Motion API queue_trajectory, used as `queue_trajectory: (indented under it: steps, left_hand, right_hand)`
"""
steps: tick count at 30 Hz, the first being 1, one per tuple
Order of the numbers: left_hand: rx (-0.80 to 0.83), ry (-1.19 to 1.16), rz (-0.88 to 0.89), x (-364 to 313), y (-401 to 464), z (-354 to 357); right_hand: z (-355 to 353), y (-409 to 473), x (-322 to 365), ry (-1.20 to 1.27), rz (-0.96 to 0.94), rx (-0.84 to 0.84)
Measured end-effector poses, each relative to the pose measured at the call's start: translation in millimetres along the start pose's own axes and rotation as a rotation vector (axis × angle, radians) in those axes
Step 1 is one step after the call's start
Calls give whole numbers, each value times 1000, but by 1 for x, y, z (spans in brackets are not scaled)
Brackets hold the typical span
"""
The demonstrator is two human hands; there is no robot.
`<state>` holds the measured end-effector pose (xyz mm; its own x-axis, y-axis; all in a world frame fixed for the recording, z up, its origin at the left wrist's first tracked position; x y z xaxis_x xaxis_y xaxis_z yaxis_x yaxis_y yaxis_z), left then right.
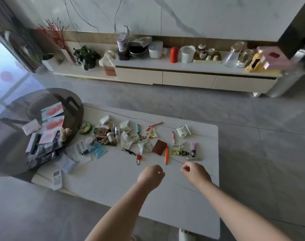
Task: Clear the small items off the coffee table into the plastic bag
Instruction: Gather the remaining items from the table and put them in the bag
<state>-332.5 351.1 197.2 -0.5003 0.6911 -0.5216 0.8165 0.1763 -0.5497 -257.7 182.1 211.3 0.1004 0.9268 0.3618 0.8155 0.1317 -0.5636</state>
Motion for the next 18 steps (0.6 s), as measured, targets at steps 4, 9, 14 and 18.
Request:
queue_trajectory:
  steps: [4, 9, 14, 18]
  left_hand:
    - [12, -68, -35, -37, 32, 36]
    - [29, -109, -62, -62, 70, 69]
    - [34, -101, -125, -48, 119, 94]
    - [11, -83, -152, -22, 165, 118]
  right_hand:
    - [-19, 44, -42, 39, 37, 33]
    - [-31, 97, -78, 92, 83, 34]
    - [-14, 150, -105, 85, 97, 52]
    - [21, 194, -125, 102, 90, 78]
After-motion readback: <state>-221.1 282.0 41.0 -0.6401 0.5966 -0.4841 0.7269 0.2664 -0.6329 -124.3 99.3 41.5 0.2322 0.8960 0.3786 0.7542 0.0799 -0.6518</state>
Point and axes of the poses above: each hand's wrist, its own y-axis towards the middle knuckle, its own z-axis out of the palm, x = y × z, the point moved 9 cm from there along y, towards the middle knuckle, and after that the axes turned 7 degrees about z, right-handed, at the moved point
